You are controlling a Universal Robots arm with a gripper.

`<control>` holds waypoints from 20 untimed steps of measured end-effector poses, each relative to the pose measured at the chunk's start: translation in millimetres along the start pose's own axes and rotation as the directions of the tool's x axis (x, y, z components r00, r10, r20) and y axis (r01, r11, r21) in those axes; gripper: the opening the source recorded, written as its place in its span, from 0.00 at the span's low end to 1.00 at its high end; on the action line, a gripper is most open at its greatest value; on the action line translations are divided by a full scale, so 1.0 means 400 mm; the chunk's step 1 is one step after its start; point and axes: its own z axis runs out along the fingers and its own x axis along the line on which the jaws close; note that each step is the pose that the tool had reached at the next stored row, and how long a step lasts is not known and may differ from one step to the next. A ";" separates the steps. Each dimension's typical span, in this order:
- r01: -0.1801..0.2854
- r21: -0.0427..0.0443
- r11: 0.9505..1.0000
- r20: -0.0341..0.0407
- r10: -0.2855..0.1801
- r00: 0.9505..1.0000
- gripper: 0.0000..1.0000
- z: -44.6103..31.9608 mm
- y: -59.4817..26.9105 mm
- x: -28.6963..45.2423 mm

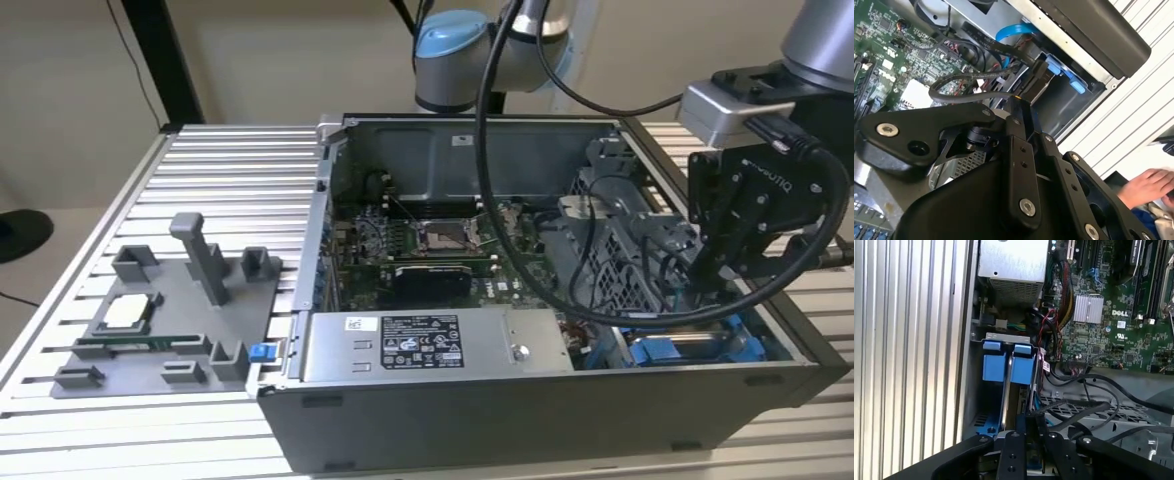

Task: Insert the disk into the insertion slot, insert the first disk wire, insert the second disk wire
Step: 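Insert the first disk wire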

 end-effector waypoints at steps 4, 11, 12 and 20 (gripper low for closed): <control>-0.006 0.000 1.000 0.000 0.006 1.000 0.00 0.007 -0.001 0.000; -0.006 0.000 1.000 0.001 0.006 1.000 0.00 0.008 -0.002 0.000; -0.007 0.000 1.000 0.001 0.007 1.000 0.00 0.008 -0.002 0.000; -0.068 -0.002 0.998 0.000 0.068 0.998 0.00 0.019 -0.006 0.000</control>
